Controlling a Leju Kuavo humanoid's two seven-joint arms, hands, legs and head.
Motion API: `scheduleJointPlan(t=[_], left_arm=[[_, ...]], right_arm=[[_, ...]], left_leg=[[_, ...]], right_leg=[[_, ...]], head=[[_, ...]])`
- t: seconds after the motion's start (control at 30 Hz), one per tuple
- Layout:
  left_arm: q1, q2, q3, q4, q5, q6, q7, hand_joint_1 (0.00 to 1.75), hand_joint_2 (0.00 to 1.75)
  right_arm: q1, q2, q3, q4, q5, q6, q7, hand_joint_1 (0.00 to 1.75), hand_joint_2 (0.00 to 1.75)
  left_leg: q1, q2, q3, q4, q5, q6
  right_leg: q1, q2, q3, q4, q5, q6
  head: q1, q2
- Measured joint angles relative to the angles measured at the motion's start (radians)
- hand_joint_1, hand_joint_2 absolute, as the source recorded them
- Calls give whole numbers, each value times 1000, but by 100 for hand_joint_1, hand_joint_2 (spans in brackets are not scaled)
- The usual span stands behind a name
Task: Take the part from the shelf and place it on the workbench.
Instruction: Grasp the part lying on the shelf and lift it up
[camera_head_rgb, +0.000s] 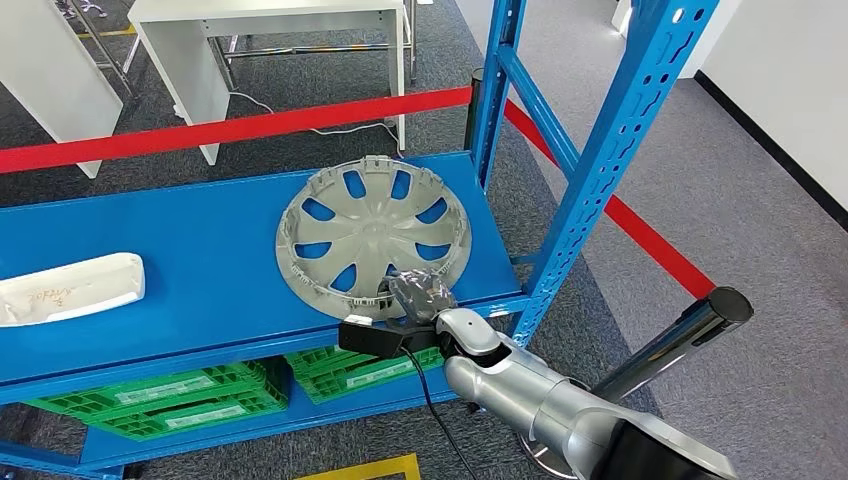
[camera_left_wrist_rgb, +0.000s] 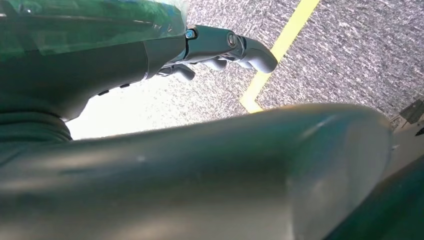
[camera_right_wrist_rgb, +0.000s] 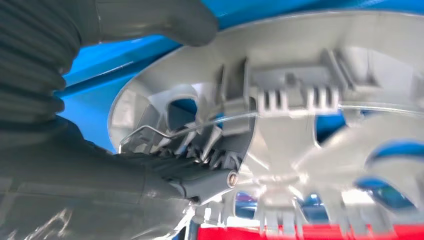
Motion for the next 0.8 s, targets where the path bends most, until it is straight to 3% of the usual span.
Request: scheduleJointPlan(t=[0.8], left_arm=[[2,-6,0,0,7,14,6,0,0]], right_arm=[[21,-22,-17,-35,-14,-52,5,175,175]], left_leg=[[0,-1,0,0,0,1]], right_leg=[[0,-1,2,0,0,0]], head=[[0,0]])
